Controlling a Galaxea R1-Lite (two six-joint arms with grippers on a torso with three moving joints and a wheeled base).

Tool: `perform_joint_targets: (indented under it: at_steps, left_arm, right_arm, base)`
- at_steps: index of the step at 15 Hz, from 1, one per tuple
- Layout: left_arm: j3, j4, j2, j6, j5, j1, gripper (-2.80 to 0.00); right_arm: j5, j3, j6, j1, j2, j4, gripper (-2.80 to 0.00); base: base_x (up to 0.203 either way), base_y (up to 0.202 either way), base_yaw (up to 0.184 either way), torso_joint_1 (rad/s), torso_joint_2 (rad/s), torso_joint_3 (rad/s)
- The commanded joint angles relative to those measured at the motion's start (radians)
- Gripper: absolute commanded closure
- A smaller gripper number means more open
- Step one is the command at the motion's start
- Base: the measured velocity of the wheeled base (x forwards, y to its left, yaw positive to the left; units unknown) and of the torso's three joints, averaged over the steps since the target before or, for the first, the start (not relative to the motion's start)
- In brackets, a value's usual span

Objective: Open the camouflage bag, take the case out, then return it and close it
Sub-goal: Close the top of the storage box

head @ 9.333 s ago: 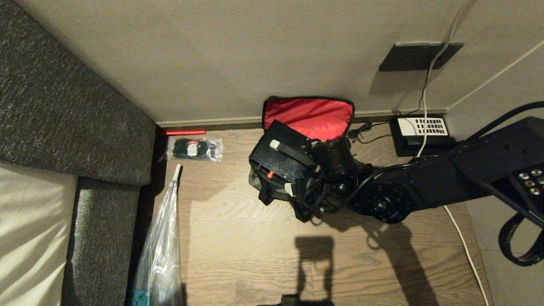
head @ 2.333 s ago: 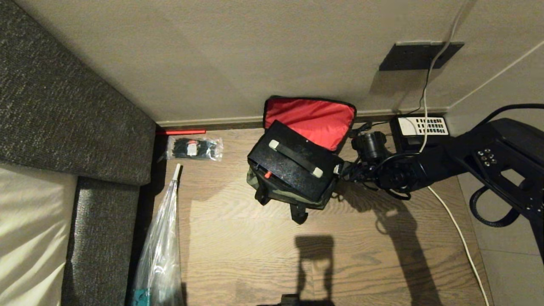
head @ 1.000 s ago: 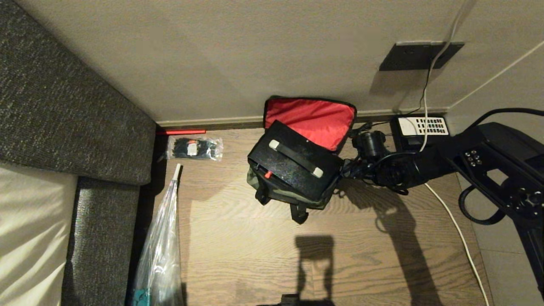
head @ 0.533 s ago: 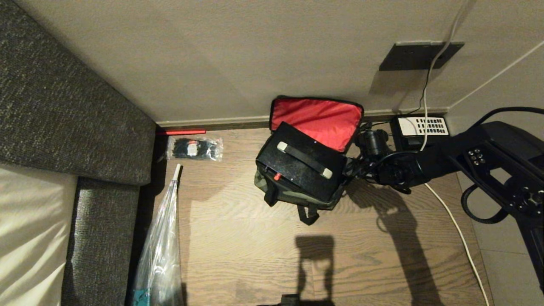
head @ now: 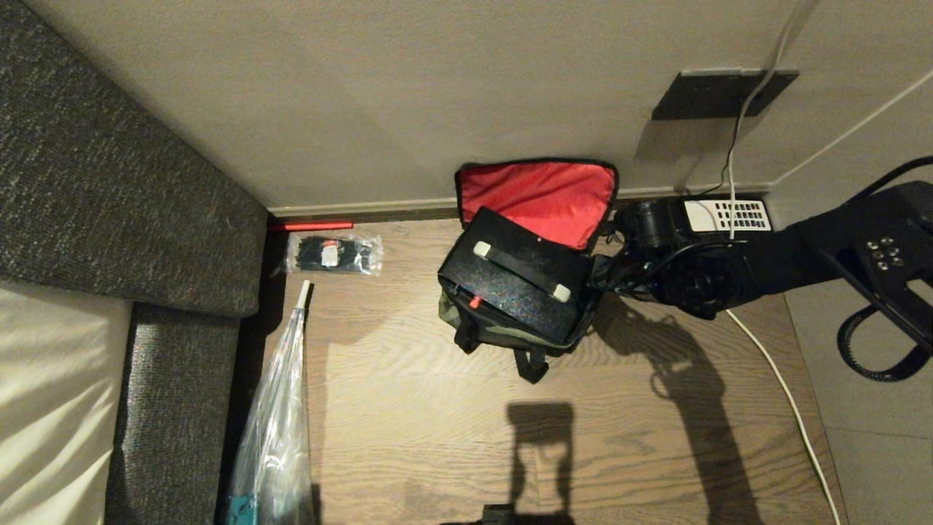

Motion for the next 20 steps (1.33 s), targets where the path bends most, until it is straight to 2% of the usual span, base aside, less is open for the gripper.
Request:
perform_joint_targets:
  at_steps: [1,8,12,13,16,20]
  left_arm:
    - [0.000,0.000,-0.002,0.000,0.000,0.001,0.00]
    - [0.000,0.000,-0.002,0.000,0.000,0.001,0.00]
    - [0.000,0.000,-0.002,0.000,0.000,0.001,0.00]
    - [0.000,0.000,-0.002,0.000,0.000,0.001,0.00]
    - [0.000,0.000,-0.003,0.000,0.000,0.001,0.00]
    - [0.000,0.000,-0.003,0.000,0.000,0.001,0.00]
  right_arm:
    - [0.003,0.062,0.002,0.019,-0.082,-0.004,0.00]
    - [0.007,0.102,-0.008,0.028,-0.099,0.002,0.00]
    - [-0.001,0.132,-0.060,0.028,-0.036,0.000,0.00]
    - [-0.002,0.132,-0.061,0.028,-0.025,0.004,-2.80]
    - [-0.055,0.147,-0.080,0.028,-0.003,-0.005,-2.80]
    - [-0.049,0.168,-0.079,0.030,-0.045,0.006,-2.80]
  base:
    - [0.000,0.000,0.000,0.000,0.00,0.000]
    - [0.000,0.000,0.000,0.000,0.00,0.000]
    - [0.000,0.000,0.000,0.000,0.00,0.000]
    - [0.000,0.000,0.000,0.000,0.00,0.000]
    - [0.000,0.000,0.000,0.000,0.00,0.000]
    - [0.000,0.000,0.000,0.000,0.00,0.000]
